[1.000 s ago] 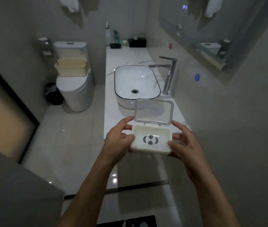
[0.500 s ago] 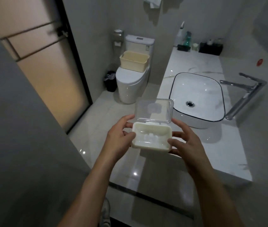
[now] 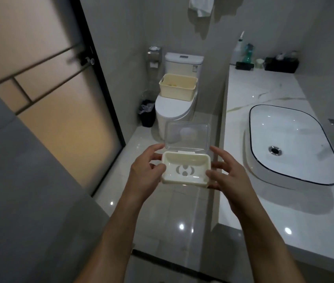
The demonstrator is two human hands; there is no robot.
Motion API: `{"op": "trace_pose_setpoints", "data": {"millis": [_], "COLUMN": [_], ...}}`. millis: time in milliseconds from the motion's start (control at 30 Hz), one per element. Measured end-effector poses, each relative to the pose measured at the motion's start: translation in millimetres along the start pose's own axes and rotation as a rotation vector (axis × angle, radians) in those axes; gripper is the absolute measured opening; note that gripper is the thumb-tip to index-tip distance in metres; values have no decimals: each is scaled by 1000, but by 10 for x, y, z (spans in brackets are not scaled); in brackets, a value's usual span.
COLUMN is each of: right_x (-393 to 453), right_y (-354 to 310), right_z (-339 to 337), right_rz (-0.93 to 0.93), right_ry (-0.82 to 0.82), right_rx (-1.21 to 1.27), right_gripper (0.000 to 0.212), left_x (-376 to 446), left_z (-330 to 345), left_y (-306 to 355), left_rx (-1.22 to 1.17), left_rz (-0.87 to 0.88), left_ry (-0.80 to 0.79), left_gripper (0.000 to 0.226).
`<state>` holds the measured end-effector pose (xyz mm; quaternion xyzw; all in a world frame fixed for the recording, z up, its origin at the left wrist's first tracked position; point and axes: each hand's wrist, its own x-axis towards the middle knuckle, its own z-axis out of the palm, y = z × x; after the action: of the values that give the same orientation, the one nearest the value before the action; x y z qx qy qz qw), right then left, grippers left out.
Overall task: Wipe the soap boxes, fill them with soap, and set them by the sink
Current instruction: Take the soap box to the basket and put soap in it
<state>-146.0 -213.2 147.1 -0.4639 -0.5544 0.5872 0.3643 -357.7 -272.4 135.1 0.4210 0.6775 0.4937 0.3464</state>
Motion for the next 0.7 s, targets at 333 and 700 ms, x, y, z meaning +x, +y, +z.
{"op": "trace_pose_setpoints", "data": {"millis": [333, 700], "right_x": [948, 3002], "right_y": [-21, -114], "right_z": [546, 712], "right_rz": [29, 35], "right_ry": [-63, -138], "right_rx": [-38, -62], "right_gripper": [63, 65], "left_x": [895, 2727], "left_z": [-387, -291], "left_y": [-243, -274], "left_rx": [-29, 4], "left_rz": [-43, -60], "left_ry": [61, 173], "left_gripper": [60, 56]}}
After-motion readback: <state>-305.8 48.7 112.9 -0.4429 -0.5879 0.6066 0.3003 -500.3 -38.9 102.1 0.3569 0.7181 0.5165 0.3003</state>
